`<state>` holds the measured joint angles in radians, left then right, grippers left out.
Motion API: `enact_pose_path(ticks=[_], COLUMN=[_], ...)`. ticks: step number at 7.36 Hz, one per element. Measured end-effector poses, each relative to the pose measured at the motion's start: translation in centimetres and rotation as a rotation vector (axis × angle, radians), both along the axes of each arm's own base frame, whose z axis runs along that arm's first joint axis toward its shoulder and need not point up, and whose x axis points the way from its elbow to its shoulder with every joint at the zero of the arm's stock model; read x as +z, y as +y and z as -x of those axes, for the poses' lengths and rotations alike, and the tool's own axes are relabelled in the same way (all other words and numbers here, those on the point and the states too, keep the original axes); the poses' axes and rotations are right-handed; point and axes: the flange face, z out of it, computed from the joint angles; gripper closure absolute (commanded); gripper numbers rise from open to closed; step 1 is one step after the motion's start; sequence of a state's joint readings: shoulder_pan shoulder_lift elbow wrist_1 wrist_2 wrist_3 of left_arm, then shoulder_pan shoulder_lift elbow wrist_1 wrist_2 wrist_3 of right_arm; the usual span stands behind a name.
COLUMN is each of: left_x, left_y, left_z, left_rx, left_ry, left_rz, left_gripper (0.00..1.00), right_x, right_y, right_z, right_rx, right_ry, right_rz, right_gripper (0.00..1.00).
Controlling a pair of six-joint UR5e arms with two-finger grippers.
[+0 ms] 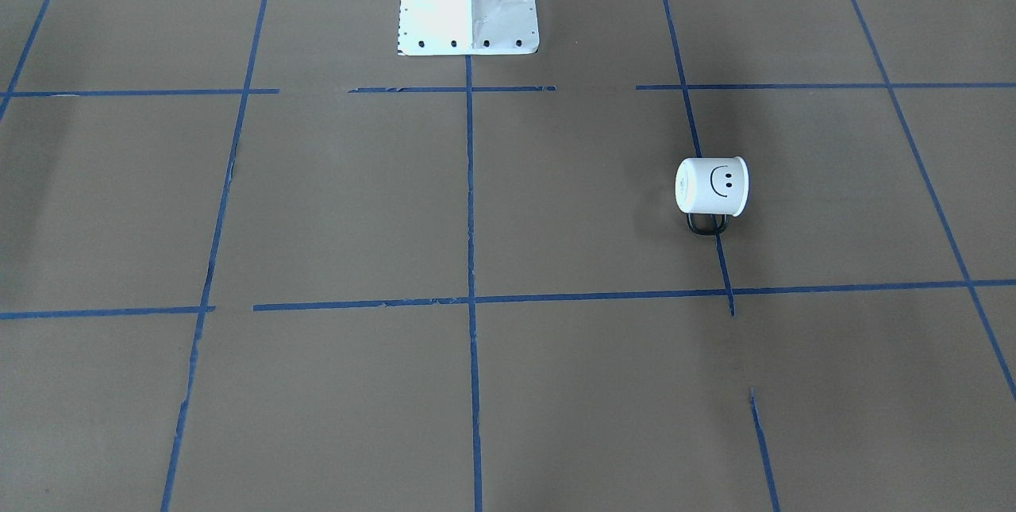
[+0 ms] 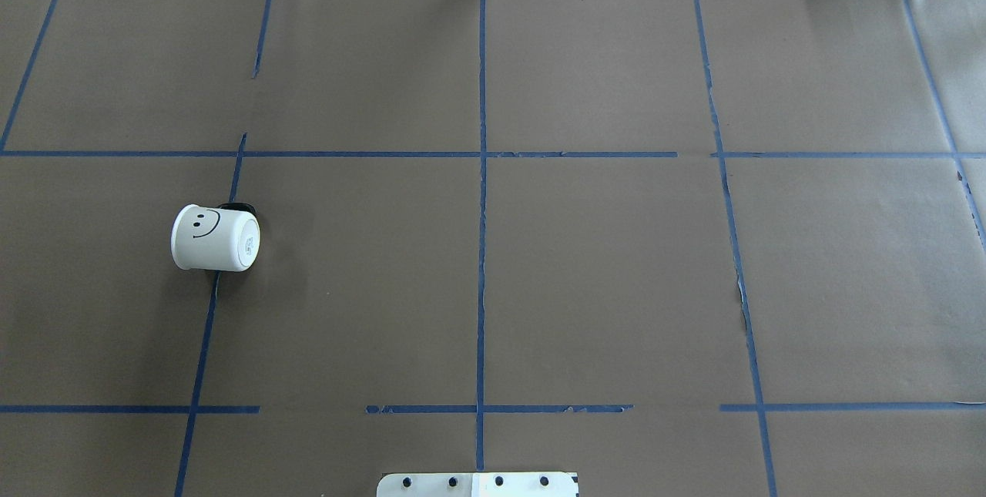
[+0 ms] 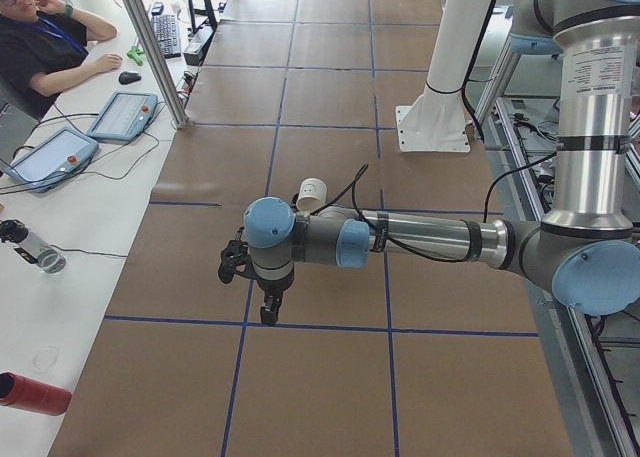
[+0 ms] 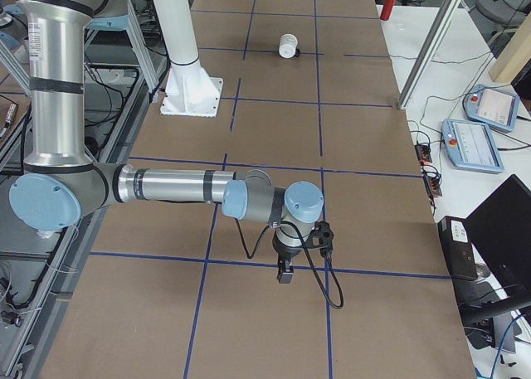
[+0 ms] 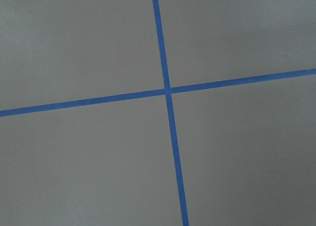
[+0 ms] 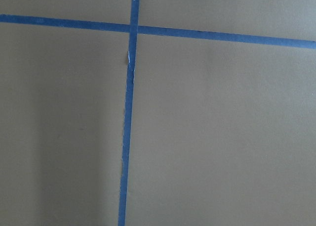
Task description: Flip mug
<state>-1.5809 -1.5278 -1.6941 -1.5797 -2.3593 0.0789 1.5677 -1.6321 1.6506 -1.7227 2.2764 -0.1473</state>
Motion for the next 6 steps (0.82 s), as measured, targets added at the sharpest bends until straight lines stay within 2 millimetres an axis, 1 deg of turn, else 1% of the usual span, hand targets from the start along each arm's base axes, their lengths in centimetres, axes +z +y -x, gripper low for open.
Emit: enact_pose_path(ticks=[4,5,6], left_x=[0.39,0.73,0.38], left_y=[0.13,-0.09,-0.76], left_z=[-0.06,-0.11,-0.12], left_rx=[0.0,0.0,0.0], left_ry=[0.0,-0.005,-0.015], left_rz=[-0.023,-0.03,-0.057], left_gripper=[0.0,0.0,0.0], right_x=[0.0,0.0,0.0], right_y=[0.0,0.0,0.0], right_z=[0.0,0.0,0.0], right_rx=[0.0,0.0,0.0], right_ry=[0.0,0.0,0.0], right_rz=[0.0,0.0,0.0], right_gripper=[0.0,0.0,0.0])
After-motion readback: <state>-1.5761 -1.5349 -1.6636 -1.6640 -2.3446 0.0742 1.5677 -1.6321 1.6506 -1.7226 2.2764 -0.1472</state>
